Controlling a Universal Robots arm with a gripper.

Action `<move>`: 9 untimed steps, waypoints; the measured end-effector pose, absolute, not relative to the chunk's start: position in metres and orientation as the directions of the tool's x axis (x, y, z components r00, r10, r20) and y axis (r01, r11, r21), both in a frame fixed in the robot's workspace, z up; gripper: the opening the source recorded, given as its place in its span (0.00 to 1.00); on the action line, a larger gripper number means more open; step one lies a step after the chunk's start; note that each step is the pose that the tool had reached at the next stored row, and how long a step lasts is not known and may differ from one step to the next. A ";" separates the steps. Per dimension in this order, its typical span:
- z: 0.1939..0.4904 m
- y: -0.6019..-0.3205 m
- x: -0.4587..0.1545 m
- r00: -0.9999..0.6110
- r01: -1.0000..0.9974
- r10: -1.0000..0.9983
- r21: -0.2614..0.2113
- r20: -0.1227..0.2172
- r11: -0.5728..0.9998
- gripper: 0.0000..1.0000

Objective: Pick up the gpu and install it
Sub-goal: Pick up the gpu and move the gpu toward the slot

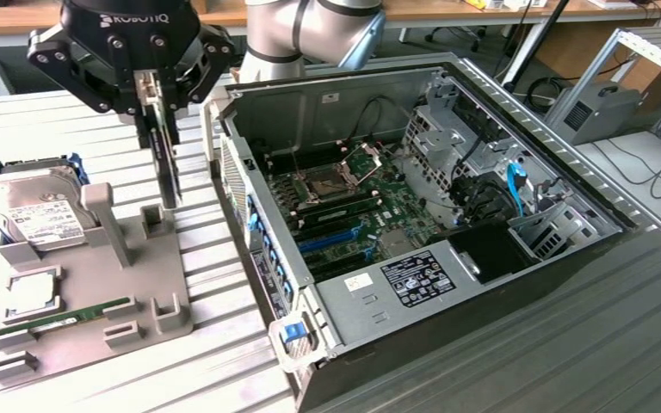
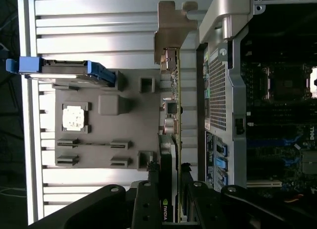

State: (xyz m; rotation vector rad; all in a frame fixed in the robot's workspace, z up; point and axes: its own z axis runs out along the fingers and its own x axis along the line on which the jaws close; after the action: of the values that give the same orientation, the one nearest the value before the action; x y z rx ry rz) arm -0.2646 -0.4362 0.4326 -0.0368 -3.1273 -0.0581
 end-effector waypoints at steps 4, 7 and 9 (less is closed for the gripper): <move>0.433 -0.436 -0.257 -1.000 0.023 0.022 0.037 0.014 0.999 0.27; 0.434 -0.435 -0.251 -1.000 0.022 0.021 0.037 0.014 0.999 0.27; 0.434 -0.435 -0.247 -1.000 0.022 0.021 0.037 0.014 0.999 0.27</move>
State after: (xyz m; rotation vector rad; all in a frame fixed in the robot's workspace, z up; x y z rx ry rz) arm -0.2474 -0.4352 0.4341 -0.0334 -3.1273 -0.0582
